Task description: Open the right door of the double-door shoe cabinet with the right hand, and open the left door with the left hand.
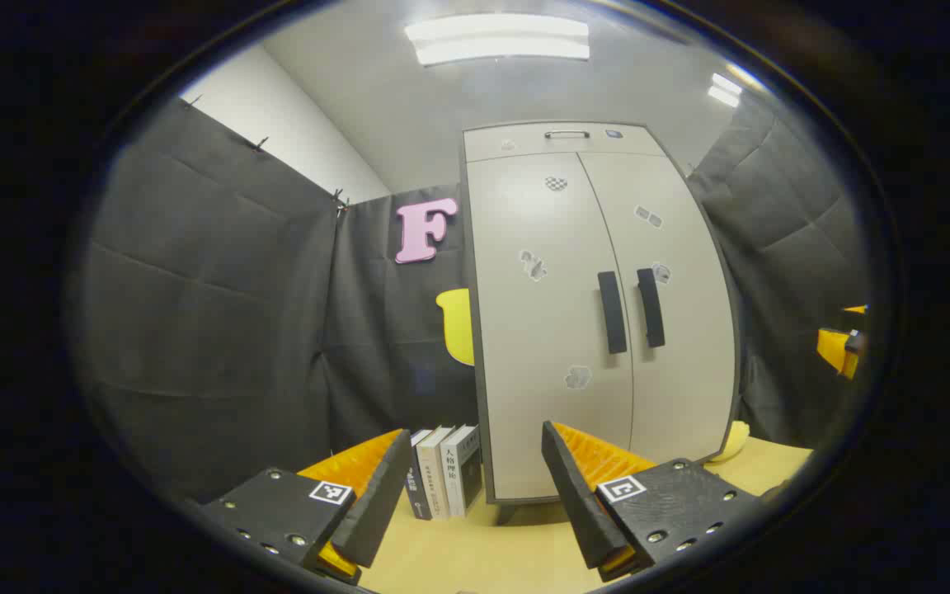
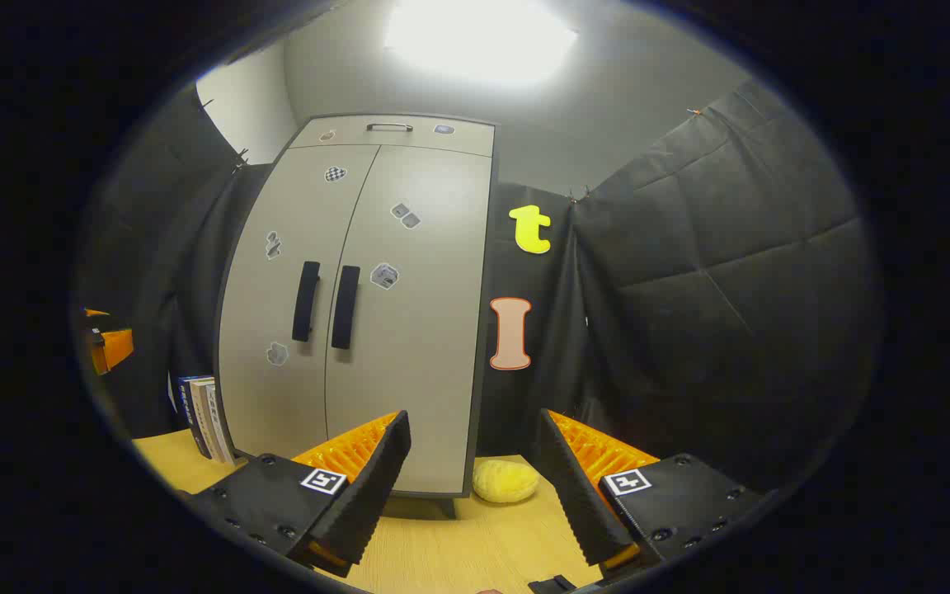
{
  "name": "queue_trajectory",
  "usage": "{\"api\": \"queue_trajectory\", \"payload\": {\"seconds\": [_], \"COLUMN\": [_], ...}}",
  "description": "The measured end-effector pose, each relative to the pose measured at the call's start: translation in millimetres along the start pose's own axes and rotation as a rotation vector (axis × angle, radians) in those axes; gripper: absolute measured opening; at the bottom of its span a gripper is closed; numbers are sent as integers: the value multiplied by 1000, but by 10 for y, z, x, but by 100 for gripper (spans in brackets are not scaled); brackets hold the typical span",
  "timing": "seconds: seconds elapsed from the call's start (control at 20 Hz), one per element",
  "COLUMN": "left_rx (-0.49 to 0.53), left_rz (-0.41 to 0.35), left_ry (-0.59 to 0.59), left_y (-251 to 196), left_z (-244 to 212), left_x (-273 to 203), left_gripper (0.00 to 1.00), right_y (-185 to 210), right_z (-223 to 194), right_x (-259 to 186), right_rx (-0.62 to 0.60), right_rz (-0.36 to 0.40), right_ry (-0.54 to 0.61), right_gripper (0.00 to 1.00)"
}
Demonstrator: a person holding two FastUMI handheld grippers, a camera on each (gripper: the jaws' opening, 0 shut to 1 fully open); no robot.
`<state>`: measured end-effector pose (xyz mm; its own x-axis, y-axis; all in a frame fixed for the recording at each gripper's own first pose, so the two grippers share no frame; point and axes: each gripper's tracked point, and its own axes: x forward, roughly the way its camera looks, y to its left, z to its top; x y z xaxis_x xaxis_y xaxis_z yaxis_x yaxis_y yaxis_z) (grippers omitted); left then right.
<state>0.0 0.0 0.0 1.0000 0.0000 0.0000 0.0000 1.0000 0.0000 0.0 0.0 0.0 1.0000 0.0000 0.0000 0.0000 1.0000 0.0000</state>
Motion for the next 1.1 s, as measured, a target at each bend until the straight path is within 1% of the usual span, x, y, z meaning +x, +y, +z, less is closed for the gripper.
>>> {"api": "queue_trajectory", "payload": {"seconds": [0.15,0.8,1.0,1.1], "left_rx": [2,7,15,24], "left_rz": [0,-18,-21,-17], "left_ry": [-2,1,-4,-5], "left_y": [1,-118,-142,-111], "left_z": [5,21,33,30], "left_x": [33,25,34,11], "left_gripper": [92,92,92,92], "right_y": [-1,-19,28,125], "right_z": [-1,-53,-21,85], "right_x": [18,84,193,376], "right_rx": [-1,39,58,62], "right_rz": [-3,-6,9,21], "right_ry": [2,28,32,18], "right_gripper": [96,98,98,98]}}
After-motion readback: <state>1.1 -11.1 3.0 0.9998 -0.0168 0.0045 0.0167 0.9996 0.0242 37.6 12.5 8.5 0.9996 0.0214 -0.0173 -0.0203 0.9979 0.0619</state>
